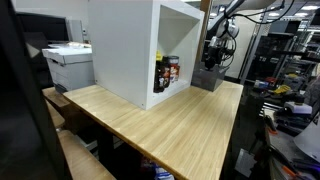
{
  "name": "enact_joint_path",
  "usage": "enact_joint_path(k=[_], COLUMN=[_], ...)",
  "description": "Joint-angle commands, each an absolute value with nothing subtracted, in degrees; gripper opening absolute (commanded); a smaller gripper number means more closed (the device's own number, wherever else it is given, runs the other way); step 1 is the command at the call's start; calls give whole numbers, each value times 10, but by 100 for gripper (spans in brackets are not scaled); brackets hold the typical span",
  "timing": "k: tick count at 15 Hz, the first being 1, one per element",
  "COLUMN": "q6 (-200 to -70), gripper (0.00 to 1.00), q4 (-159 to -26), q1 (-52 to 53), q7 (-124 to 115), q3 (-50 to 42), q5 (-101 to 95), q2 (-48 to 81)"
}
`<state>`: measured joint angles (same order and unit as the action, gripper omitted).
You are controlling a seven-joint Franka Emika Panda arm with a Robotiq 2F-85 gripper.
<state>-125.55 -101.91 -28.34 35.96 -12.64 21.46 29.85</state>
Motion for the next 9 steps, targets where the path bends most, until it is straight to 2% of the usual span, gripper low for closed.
enact_joint_path(k=[1,9], q6=[-1280,-1301], gripper=[3,3], q4=[-1068,-1119], q1=[-290,-290], q7=[364,374], q3=[-116,-117], q5=[196,196], q2=[262,226])
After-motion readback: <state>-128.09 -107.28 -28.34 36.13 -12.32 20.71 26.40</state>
